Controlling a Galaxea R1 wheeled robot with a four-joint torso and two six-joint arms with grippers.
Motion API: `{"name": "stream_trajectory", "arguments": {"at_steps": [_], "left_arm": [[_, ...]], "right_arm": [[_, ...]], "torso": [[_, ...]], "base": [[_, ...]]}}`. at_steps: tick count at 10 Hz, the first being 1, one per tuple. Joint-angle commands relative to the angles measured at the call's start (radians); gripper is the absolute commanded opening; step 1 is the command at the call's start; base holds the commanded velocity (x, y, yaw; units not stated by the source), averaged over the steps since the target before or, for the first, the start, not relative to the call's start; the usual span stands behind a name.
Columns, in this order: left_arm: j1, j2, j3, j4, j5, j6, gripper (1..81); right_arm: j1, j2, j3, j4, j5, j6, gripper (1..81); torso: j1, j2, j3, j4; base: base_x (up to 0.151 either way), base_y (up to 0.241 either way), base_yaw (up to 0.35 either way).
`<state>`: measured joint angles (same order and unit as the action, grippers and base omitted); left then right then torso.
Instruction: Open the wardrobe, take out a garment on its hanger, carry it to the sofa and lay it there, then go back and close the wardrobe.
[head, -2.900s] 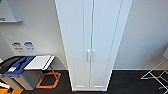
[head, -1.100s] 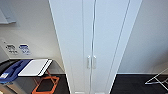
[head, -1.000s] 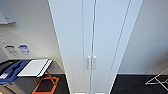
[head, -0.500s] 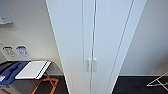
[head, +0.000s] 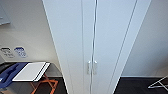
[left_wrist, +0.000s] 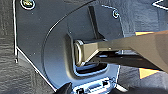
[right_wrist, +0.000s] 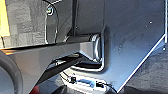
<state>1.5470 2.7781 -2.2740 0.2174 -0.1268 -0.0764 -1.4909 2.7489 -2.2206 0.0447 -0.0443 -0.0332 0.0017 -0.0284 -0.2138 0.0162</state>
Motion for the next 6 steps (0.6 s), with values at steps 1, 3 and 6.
{"name": "stream_trajectory", "arguments": {"at_steps": [1, 3, 6], "left_arm": [[-0.012, -0.012, 0.011, 0.007, 0.055, 0.004, 81.1], [-0.012, -0.012, 0.01, 0.007, 0.055, 0.004, 81.1], [-0.012, -0.012, 0.01, 0.003, 0.055, 0.004, 81.1]], "right_arm": [[0.027, -0.01, 0.012, -0.005, -0.069, -0.005, 81.1], [0.025, -0.006, 0.006, -0.005, -0.069, -0.005, 81.1], [0.027, -0.004, 0.001, -0.002, -0.063, -0.005, 81.1]], "torso": [[0.0, 0.0, 0.0, 0.0], [0.0, 0.0, 0.0, 0.0], [0.0, 0.0, 0.0, 0.0]], "base": [[0.067, 0.0, 0.0], [0.0, 0.0, 0.0], [0.0, 0.0, 0.0]]}}
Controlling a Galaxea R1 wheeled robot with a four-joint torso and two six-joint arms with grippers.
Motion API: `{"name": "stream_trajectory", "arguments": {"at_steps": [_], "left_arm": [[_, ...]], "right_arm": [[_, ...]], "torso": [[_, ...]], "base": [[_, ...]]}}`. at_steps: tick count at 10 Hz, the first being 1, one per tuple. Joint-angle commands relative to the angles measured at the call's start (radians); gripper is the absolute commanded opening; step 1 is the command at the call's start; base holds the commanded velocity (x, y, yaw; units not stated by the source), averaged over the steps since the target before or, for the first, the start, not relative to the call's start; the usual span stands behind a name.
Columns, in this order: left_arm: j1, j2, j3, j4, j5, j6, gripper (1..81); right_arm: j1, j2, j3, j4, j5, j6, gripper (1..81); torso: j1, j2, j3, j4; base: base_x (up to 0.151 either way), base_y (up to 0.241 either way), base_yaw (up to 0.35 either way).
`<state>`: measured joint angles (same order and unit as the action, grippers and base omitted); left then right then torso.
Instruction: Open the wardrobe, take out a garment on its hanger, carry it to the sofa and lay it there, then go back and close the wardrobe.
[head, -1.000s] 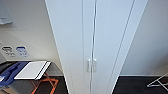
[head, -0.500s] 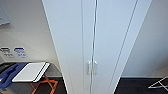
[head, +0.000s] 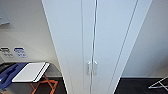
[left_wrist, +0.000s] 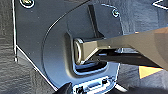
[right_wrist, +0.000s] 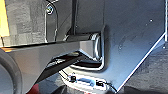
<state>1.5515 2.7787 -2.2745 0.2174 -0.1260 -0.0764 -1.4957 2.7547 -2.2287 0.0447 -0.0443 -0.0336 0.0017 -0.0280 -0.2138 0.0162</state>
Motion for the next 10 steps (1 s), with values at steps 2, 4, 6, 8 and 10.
{"name": "stream_trajectory", "arguments": {"at_steps": [2, 4, 6, 8, 10], "left_arm": [[-0.024, -0.013, 0.01, -0.004, 0.061, 0.003, 81.1], [-0.026, -0.033, 0.021, -0.006, 0.057, 0.001, 81.1], [-0.037, -0.079, 0.076, -0.006, 0.055, 0.001, 81.1], [-0.05, -0.158, 0.184, -0.007, 0.055, 0.0, 81.1], [-0.069, -0.23, 0.272, -0.006, 0.055, -0.01, 81.1]], "right_arm": [[0.031, -0.002, 0.009, 0.004, -0.057, -0.002, 81.1], [0.05, -0.019, 0.026, 0.004, -0.059, -0.005, 81.1], [0.071, -0.073, 0.117, 0.004, -0.071, 0.0, 81.1], [0.088, -0.156, 0.242, 0.004, -0.071, 0.006, 81.1], [0.119, -0.255, 0.386, 0.001, -0.075, 0.006, 81.1]], "torso": [[0.0, 0.0, 0.0, 0.0], [0.0, 0.0, 0.0, 0.0], [0.0, 0.0, 0.0, 0.0], [0.0, 0.0, 0.0, 0.0], [0.0, 0.0, 0.0, 0.0]], "base": [[0.0, 0.0, 0.0], [0.0, 0.0, 0.0], [0.0, 0.0, 0.0], [0.0, 0.0, 0.0], [0.0, 0.0, 0.0]]}}
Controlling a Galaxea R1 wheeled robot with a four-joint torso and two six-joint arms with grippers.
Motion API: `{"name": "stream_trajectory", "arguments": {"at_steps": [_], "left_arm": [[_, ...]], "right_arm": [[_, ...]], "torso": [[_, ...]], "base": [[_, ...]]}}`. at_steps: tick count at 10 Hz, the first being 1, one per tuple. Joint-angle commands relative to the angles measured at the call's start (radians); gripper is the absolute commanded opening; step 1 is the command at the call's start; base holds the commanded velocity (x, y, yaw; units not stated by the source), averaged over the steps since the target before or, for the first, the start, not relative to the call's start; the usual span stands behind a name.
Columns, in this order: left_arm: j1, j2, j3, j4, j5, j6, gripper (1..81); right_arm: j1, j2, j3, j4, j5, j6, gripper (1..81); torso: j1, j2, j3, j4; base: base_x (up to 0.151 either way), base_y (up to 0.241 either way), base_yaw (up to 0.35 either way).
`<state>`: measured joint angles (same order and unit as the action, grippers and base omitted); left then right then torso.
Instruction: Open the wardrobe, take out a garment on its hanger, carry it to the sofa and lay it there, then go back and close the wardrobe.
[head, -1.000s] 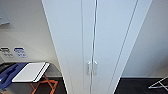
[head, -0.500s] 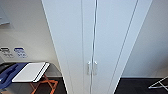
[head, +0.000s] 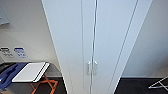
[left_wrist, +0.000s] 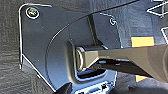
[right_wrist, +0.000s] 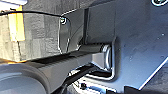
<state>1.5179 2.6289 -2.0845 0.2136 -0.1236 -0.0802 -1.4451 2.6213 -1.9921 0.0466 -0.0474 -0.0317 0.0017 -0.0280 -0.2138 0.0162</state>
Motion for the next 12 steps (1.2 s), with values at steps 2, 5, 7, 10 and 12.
{"name": "stream_trajectory", "arguments": {"at_steps": [2, 5, 7, 10, 12], "left_arm": [[-0.066, -0.144, 0.17, -0.002, 0.059, -0.006, 81.1], [-0.118, -0.278, 0.339, -0.003, 0.056, -0.009, 81.1], [-0.159, -0.337, 0.392, -0.003, 0.056, -0.009, 81.1], [-0.219, -0.436, 0.517, 0.0, 0.058, -0.009, 81.1], [-0.265, -0.486, 0.57, 0.0, 0.061, -0.009, 81.1]], "right_arm": [[0.11, -0.194, 0.257, -0.001, -0.109, 0.004, 81.1], [0.183, -0.244, 0.329, 0.001, -0.137, 0.004, 81.1], [0.241, -0.28, 0.406, 0.002, -0.147, 0.006, 81.1], [0.318, -0.363, 0.507, 0.007, -0.144, 0.009, 81.1], [0.382, -0.424, 0.583, 0.033, -0.144, 0.009, 81.1]], "torso": [[0.0, 0.0, 0.0, 0.0], [0.0, 0.0, 0.0, 0.0], [0.0, 0.0, 0.0, 0.0], [0.0, 0.0, 0.0, 0.0], [0.0, 0.0, 0.0, 0.0]], "base": [[0.0, 0.0, 0.0], [0.0, 0.0, 0.0], [0.0, 0.0, 0.0], [0.0, 0.0, 0.0], [0.0, 0.0, 0.0]]}}
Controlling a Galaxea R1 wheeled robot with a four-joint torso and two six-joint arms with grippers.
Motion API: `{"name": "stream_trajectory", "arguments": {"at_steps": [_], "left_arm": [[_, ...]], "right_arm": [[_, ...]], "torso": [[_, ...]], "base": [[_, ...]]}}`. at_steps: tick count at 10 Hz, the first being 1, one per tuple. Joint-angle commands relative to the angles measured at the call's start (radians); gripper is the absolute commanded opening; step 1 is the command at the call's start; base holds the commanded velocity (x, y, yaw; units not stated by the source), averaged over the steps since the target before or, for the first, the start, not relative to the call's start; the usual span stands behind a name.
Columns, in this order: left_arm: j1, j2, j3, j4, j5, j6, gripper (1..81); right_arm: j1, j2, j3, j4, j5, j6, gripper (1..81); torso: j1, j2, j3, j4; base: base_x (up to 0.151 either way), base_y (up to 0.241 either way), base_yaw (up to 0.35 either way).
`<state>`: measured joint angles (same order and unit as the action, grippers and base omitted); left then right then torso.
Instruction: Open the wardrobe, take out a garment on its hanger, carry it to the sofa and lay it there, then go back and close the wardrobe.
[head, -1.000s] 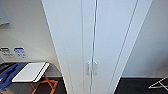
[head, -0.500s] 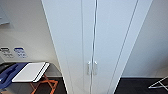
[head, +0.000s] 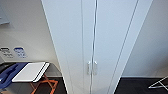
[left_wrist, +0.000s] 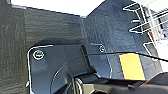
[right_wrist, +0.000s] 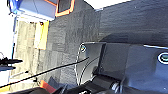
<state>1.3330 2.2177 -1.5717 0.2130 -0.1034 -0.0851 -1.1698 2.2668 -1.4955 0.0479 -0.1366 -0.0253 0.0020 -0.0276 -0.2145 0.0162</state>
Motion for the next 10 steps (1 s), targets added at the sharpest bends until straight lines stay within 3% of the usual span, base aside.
{"name": "stream_trajectory", "arguments": {"at_steps": [1, 7, 10], "left_arm": [[-0.102, -0.104, 0.088, -0.001, 0.041, -0.004, 81.1], [-0.252, -0.214, 0.257, 0.011, 0.05, -0.004, 81.1], [-0.347, -0.242, 0.335, 0.017, 0.134, -0.004, 81.1]], "right_arm": [[0.139, -0.111, 0.138, 0.038, -0.054, 0.002, 81.1], [0.285, -0.234, 0.308, 0.033, -0.047, 0.002, 81.1], [0.392, -0.263, 0.37, 0.043, -0.052, 0.002, 81.1]], "torso": [[0.0, 0.0, 0.0, 0.0], [0.001, 0.001, -0.001, 0.0], [0.001, 0.001, -0.002, 0.0]], "base": [[0.0, 0.0, 0.0], [0.0, 0.0, 0.0], [0.0, 0.0, 0.0]]}}
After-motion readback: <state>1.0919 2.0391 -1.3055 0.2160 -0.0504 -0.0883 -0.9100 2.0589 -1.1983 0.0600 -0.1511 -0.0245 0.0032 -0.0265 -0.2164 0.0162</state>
